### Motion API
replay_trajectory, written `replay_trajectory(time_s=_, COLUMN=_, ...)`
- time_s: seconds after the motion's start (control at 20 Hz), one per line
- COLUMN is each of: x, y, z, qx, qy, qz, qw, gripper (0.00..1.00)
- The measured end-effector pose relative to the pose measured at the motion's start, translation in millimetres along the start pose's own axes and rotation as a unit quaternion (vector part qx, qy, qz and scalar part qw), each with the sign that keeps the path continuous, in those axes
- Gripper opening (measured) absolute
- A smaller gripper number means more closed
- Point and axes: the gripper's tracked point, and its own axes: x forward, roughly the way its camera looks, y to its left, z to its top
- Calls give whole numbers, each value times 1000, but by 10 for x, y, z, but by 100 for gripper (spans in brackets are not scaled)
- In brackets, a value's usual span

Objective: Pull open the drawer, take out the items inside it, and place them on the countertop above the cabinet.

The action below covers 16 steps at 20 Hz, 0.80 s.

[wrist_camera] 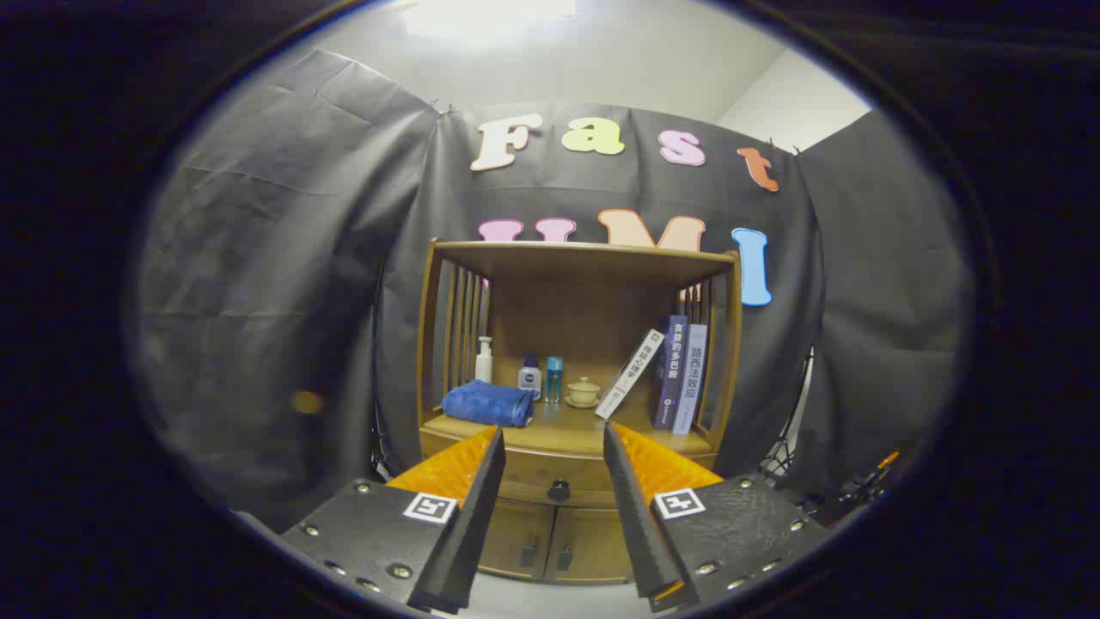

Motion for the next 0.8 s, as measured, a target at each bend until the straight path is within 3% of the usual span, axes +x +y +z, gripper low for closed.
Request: replay_trajectory(time_s=0.8, x=-4, y=-168, z=19, qx=16, qy=-13, qz=-19, qw=1000, gripper=69)
